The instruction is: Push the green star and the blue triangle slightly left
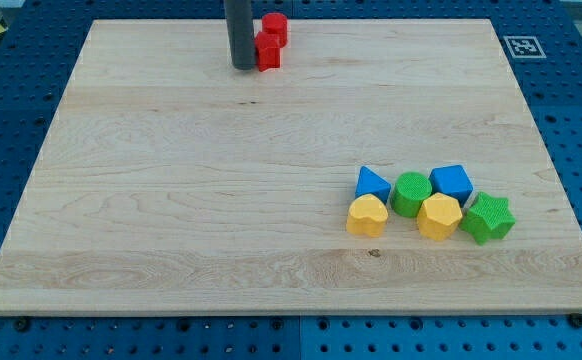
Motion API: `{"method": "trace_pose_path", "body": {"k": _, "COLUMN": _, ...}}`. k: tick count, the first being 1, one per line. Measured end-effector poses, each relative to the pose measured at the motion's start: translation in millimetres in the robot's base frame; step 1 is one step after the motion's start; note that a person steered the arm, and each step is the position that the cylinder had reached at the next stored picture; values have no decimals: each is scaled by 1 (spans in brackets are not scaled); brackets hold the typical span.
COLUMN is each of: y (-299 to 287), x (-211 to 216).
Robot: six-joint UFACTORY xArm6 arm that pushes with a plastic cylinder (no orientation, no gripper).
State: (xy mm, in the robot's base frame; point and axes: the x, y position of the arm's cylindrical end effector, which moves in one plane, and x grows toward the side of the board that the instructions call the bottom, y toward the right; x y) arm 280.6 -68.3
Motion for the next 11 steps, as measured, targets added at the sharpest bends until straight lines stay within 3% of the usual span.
{"method": "trace_pose_path", "body": {"k": 2, "y": 1, "x": -4}}
{"method": "trace_pose_path", "body": {"k": 3, "y": 4, "x": 68}}
{"method": "trace_pose_path", "body": {"k": 4, "y": 53, "x": 113}}
{"method": "trace_pose_path", "body": {"k": 6, "y": 224, "x": 125}}
{"method": "trace_pose_path", "body": {"k": 8, "y": 375, "x": 223}}
{"method": "trace_pose_path", "body": {"k": 9, "y": 360, "x": 267}}
{"method": "trace_pose_path", "body": {"k": 10, "y": 318, "x": 268}}
{"method": "trace_pose_path", "body": {"k": 11, "y": 316, "x": 268}}
